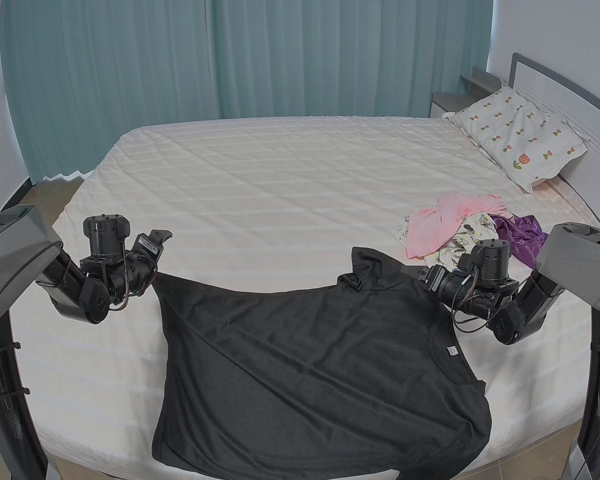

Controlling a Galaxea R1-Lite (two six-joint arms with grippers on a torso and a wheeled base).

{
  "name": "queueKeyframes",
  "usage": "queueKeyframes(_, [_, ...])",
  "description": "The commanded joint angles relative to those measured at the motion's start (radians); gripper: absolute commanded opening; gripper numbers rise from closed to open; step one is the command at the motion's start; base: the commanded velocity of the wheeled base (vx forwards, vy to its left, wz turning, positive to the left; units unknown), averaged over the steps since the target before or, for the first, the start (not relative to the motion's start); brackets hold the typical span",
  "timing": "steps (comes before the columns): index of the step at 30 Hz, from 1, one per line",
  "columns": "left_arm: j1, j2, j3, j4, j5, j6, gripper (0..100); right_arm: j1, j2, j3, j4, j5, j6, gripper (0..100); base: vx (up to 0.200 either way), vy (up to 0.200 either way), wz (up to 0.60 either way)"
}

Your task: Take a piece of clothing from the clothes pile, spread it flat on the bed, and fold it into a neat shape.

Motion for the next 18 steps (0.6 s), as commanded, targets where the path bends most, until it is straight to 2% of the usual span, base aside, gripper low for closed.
queueKeyframes(1, [0.009, 0.056, -0.114, 0.016, -0.007, 0.010, 100, 0.041, 0.036, -0.070, 0.055, -0.027, -0.024, 100, 0.000, 0.000, 0.00])
queueKeyframes(8, [0.014, 0.140, -0.239, 0.077, -0.001, 0.045, 100, 0.036, 0.051, -0.094, 0.058, -0.040, -0.050, 100, 0.000, 0.000, 0.00])
queueKeyframes(12, [0.015, 0.174, -0.304, 0.151, -0.005, 0.085, 100, 0.039, 0.076, -0.114, 0.060, -0.082, -0.061, 100, 0.000, 0.000, 0.00])
queueKeyframes(18, [0.015, 0.168, -0.328, 0.229, -0.005, 0.281, 100, 0.036, 0.088, -0.102, 0.052, -0.088, -0.065, 100, 0.000, 0.000, 0.00])
